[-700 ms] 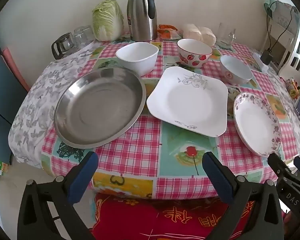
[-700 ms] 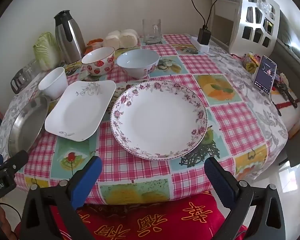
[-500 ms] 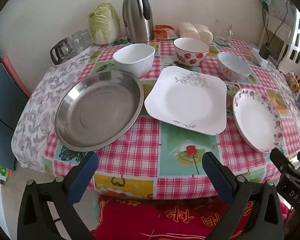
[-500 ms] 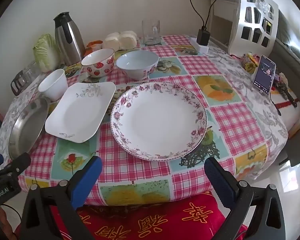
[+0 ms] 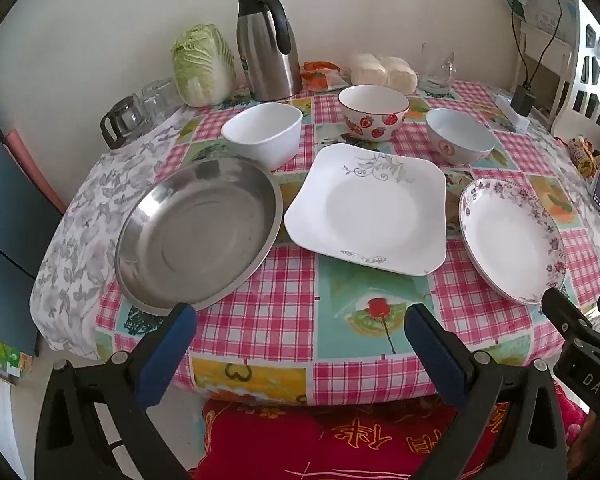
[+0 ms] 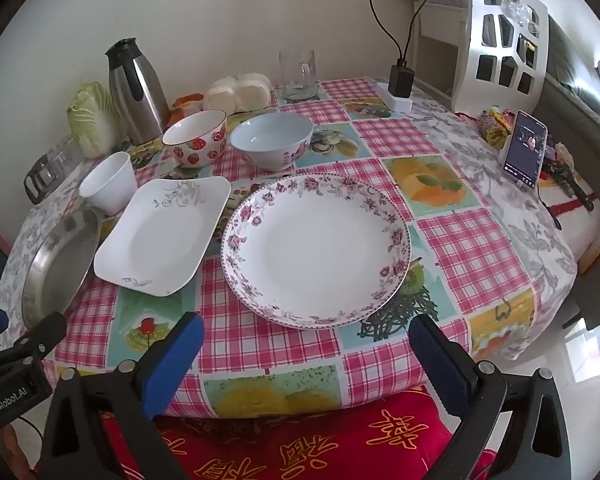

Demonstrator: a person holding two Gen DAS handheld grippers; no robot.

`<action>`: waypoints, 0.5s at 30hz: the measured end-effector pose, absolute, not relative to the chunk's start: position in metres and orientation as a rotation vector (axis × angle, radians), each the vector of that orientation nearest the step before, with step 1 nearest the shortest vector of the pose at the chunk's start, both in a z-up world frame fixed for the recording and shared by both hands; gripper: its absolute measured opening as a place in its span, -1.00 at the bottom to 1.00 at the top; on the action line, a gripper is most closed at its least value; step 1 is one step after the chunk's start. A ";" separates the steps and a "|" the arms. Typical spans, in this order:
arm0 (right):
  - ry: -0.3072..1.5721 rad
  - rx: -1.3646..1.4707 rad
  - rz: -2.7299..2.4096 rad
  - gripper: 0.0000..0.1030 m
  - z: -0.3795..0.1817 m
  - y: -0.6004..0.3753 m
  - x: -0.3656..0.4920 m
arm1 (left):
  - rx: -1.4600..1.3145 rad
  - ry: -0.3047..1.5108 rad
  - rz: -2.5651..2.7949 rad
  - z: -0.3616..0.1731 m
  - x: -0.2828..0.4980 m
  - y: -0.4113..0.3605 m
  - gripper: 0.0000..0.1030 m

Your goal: Organize plates and bowls

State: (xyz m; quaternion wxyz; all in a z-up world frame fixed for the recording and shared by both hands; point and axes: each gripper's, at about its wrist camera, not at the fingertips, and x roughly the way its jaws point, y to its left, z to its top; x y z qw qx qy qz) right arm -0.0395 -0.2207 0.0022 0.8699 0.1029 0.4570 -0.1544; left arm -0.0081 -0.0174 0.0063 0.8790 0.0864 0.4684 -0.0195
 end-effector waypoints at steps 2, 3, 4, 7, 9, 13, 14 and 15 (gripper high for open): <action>0.953 0.220 -0.324 1.00 0.002 -0.221 -0.040 | 0.187 0.973 -0.042 0.006 -0.008 -0.019 1.00; 0.952 0.224 -0.325 1.00 0.002 -0.222 -0.040 | 0.191 0.972 -0.042 0.007 -0.008 -0.019 1.00; 0.952 0.226 -0.326 1.00 0.003 -0.222 -0.040 | 0.194 0.971 -0.042 0.007 -0.008 -0.020 1.00; 0.951 0.232 -0.326 1.00 0.002 -0.223 -0.040 | 0.202 0.967 -0.039 0.007 -0.008 -0.021 1.00; 0.949 0.236 -0.327 1.00 0.003 -0.224 -0.040 | 0.204 0.967 -0.038 0.006 -0.008 -0.021 1.00; 0.950 0.247 -0.329 1.00 0.002 -0.225 -0.040 | 0.192 0.971 -0.037 0.006 -0.009 -0.019 1.00; 0.951 0.250 -0.330 1.00 0.001 -0.225 -0.040 | 0.190 0.971 -0.036 0.006 -0.008 -0.018 1.00; 0.951 0.252 -0.331 1.00 0.001 -0.226 -0.040 | 0.189 0.972 -0.035 0.006 -0.008 -0.018 1.00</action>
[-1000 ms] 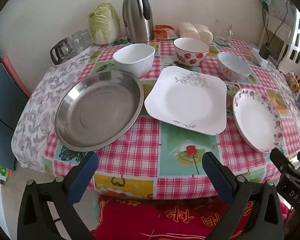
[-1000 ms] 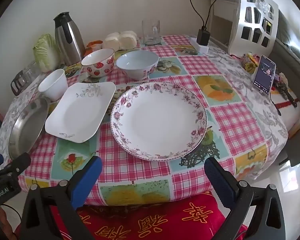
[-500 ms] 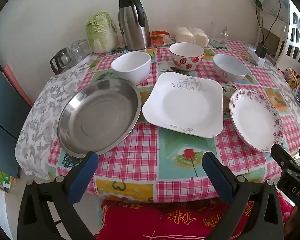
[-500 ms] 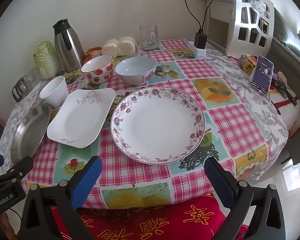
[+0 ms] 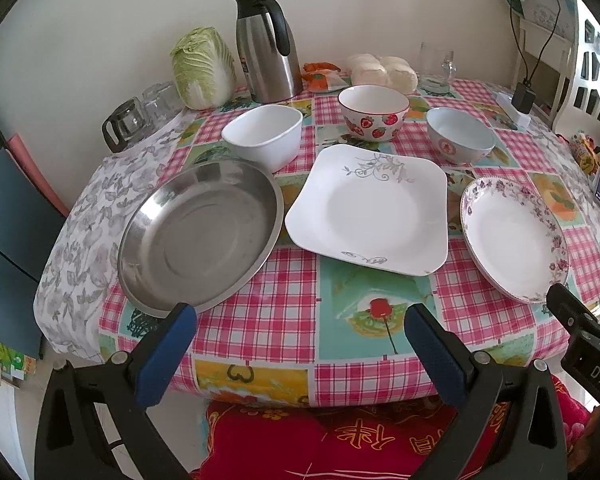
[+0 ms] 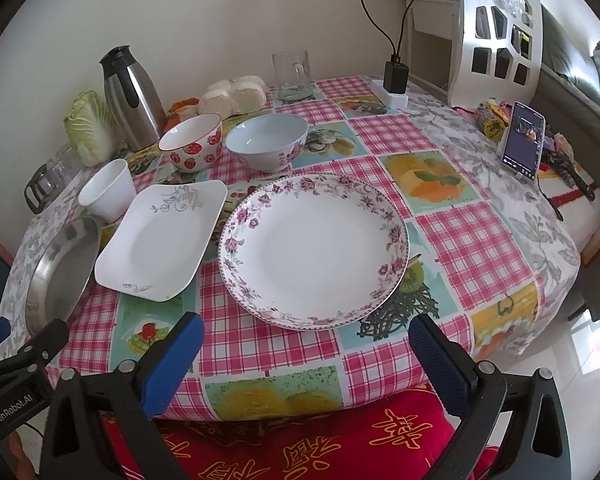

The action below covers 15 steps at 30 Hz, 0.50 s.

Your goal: Organize plates and bowls

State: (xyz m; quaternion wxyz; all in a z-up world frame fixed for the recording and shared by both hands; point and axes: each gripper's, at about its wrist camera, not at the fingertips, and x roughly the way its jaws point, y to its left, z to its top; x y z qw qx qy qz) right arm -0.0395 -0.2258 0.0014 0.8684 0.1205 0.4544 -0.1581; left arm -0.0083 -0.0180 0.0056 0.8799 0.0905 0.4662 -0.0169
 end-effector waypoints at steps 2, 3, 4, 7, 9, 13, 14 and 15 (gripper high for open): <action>0.950 0.255 -0.331 1.00 0.001 -0.226 -0.040 | 0.190 0.971 -0.033 0.006 -0.008 -0.018 1.00; 0.950 0.254 -0.331 1.00 0.001 -0.226 -0.040 | 0.192 0.970 -0.032 0.006 -0.008 -0.018 1.00; 0.950 0.254 -0.330 1.00 0.001 -0.226 -0.040 | 0.194 0.970 -0.030 0.006 -0.008 -0.018 1.00; 0.950 0.255 -0.331 1.00 0.001 -0.226 -0.040 | 0.195 0.969 -0.030 0.006 -0.008 -0.019 1.00; 0.950 0.255 -0.332 1.00 0.001 -0.226 -0.040 | 0.195 0.969 -0.028 0.006 -0.008 -0.019 1.00; 0.953 0.257 -0.333 1.00 0.001 -0.227 -0.040 | 0.196 0.968 -0.027 0.006 -0.008 -0.020 1.00; 0.953 0.257 -0.333 1.00 0.000 -0.227 -0.040 | 0.197 0.968 -0.027 0.006 -0.008 -0.020 1.00; 0.953 0.257 -0.333 1.00 0.000 -0.227 -0.040 | 0.196 0.968 -0.026 0.007 -0.008 -0.020 1.00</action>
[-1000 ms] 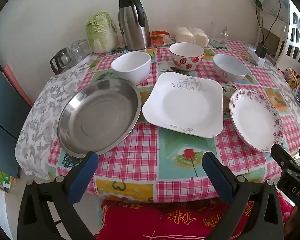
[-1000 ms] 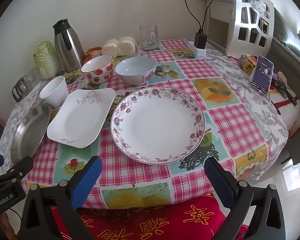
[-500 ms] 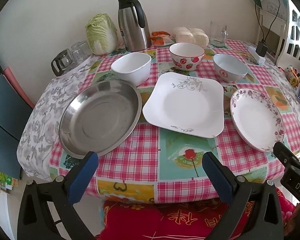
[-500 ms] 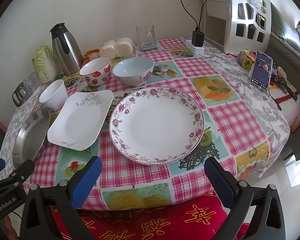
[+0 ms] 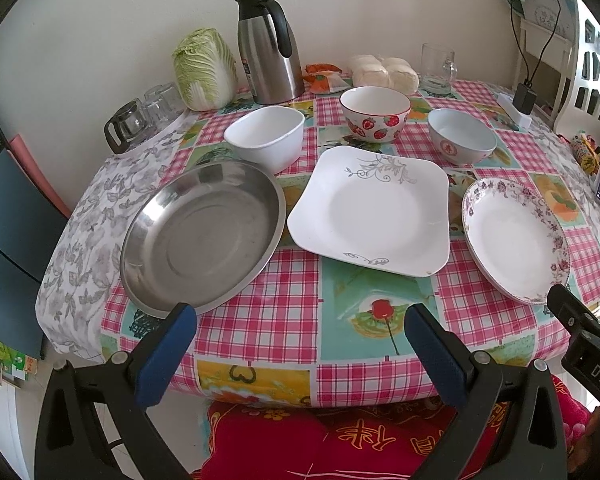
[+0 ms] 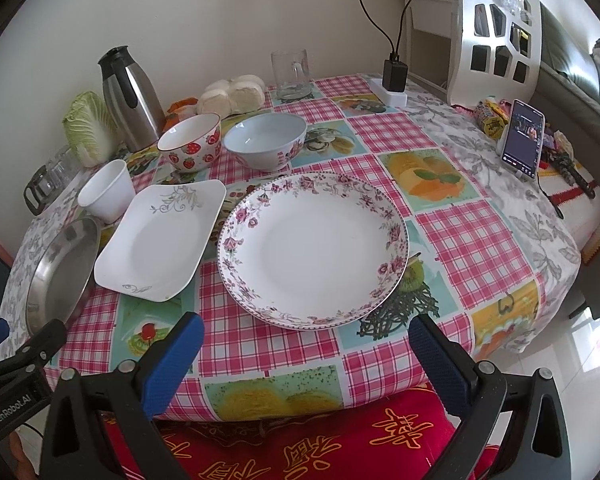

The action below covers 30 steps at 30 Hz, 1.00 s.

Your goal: Organize plates and bowls

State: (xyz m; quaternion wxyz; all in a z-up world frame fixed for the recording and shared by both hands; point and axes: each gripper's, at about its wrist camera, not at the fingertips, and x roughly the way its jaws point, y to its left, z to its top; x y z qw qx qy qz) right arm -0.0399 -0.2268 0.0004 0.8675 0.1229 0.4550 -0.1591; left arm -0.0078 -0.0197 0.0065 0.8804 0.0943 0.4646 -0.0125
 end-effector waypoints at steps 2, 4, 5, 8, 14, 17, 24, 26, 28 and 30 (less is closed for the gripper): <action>0.953 0.258 -0.333 1.00 0.000 -0.227 -0.040 | 0.196 0.969 -0.026 0.006 -0.008 -0.020 1.00; 0.954 0.260 -0.335 1.00 0.000 -0.227 -0.040 | 0.195 0.971 -0.025 0.007 -0.008 -0.019 1.00; 0.955 0.260 -0.335 1.00 0.000 -0.227 -0.040 | 0.194 0.972 -0.024 0.007 -0.008 -0.019 1.00; 0.955 0.261 -0.336 1.00 0.000 -0.227 -0.040 | 0.191 0.976 -0.022 0.007 -0.007 -0.018 1.00; 0.956 0.262 -0.337 1.00 -0.001 -0.228 -0.040 | 0.188 0.983 -0.020 0.005 -0.006 -0.017 1.00; 0.957 0.261 -0.337 1.00 -0.002 -0.228 -0.040 | 0.188 0.984 -0.020 0.006 -0.006 -0.017 1.00; 0.958 0.262 -0.338 1.00 -0.001 -0.228 -0.039 | 0.188 0.984 -0.020 0.005 -0.006 -0.017 1.00; 0.959 0.263 -0.338 1.00 -0.001 -0.228 -0.039 | 0.189 0.984 -0.020 0.005 -0.006 -0.017 1.00; 0.961 0.262 -0.339 1.00 -0.002 -0.228 -0.039 | 0.188 0.984 -0.019 0.005 -0.006 -0.017 1.00; 0.962 0.262 -0.339 1.00 -0.003 -0.228 -0.040 | 0.187 0.982 -0.017 0.006 -0.006 -0.017 1.00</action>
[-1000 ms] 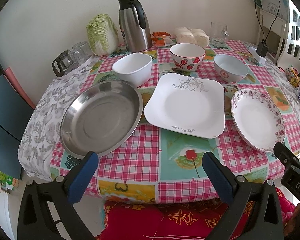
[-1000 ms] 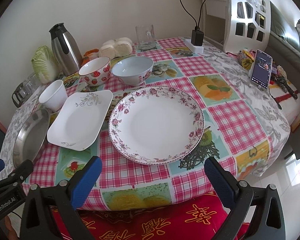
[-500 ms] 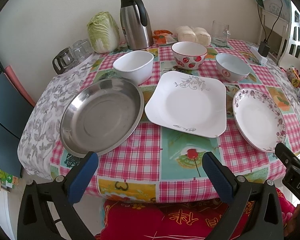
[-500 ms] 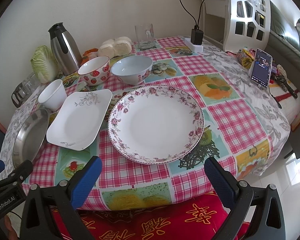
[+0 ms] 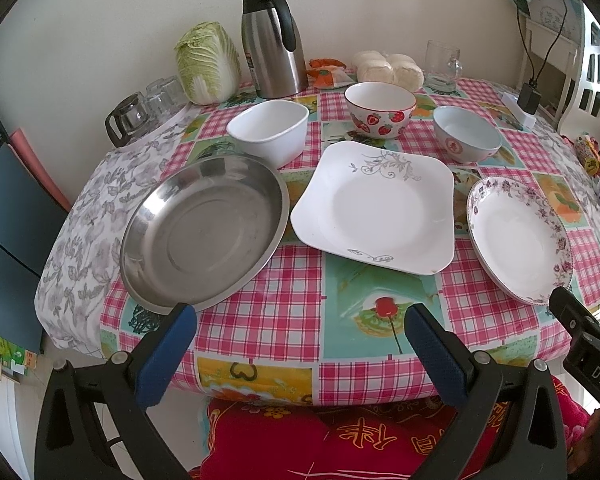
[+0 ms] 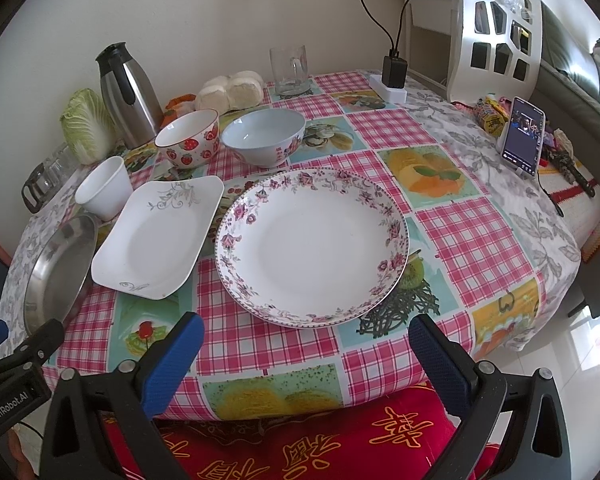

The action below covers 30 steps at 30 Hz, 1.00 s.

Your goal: Organize plates and bowls

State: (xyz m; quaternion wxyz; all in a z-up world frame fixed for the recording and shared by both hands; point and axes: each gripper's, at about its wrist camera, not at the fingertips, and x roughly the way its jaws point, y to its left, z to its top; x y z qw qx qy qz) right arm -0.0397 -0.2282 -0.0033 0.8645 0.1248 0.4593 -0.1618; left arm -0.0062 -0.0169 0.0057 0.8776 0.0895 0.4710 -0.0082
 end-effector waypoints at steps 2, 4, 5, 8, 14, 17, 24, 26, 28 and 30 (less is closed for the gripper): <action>0.962 0.261 -0.339 1.00 -0.004 -0.228 -0.041 | 0.182 0.983 -0.019 0.004 -0.006 -0.017 1.00; 0.963 0.261 -0.339 1.00 -0.003 -0.228 -0.040 | 0.182 0.981 -0.019 0.004 -0.007 -0.016 1.00; 0.963 0.261 -0.339 1.00 -0.003 -0.228 -0.040 | 0.184 0.978 -0.019 0.004 -0.007 -0.016 1.00; 0.966 0.266 -0.339 1.00 -0.004 -0.228 -0.040 | 0.187 0.976 -0.022 0.004 -0.007 -0.018 1.00; 0.972 0.288 -0.343 1.00 0.000 -0.232 -0.035 | 0.129 1.002 -0.020 0.006 0.011 -0.012 1.00; 0.964 0.280 -0.320 1.00 0.006 -0.231 -0.027 | 0.083 1.002 -0.002 0.015 0.026 -0.010 1.00; 0.927 0.282 -0.282 1.00 0.024 -0.227 0.010 | -0.036 1.002 0.016 0.033 0.069 -0.011 1.00; 0.908 0.286 -0.262 1.00 0.029 -0.226 0.022 | -0.079 0.998 0.017 0.036 0.081 -0.011 1.00; 0.887 0.279 -0.247 1.00 0.035 -0.222 0.035 | -0.112 0.985 0.039 0.036 0.092 -0.008 1.00; 0.870 0.268 -0.246 1.00 0.038 -0.219 0.048 | -0.130 0.964 0.054 0.036 0.100 -0.006 1.00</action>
